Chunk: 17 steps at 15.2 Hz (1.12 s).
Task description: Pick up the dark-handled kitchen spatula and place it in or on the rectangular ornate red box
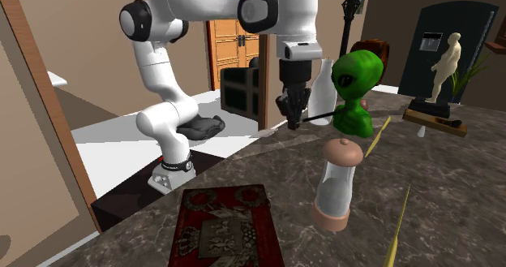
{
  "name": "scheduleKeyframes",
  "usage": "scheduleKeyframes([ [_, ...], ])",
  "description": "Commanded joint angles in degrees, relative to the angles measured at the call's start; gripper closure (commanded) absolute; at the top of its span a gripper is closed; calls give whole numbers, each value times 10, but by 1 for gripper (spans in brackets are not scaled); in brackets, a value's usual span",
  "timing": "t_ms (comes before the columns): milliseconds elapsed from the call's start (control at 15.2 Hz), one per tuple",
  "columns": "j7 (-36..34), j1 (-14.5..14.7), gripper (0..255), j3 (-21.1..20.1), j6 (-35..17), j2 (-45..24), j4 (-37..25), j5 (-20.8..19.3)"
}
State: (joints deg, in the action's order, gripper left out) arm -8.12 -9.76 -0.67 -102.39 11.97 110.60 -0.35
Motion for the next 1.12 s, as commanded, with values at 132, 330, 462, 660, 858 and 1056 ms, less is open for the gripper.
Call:
scheduleKeyframes([
  [132,58,-23,255,35,2,-6,-9,-4],
  [330,100,-40,255,61,5,-19,-25,-5],
  [462,128,-51,255,78,7,-30,-39,-4],
  [660,170,-68,255,102,12,-52,-65,-2],
  [858,212,-86,255,125,18,-79,-97,4],
  [1056,255,-105,255,147,26,-111,-137,13],
])
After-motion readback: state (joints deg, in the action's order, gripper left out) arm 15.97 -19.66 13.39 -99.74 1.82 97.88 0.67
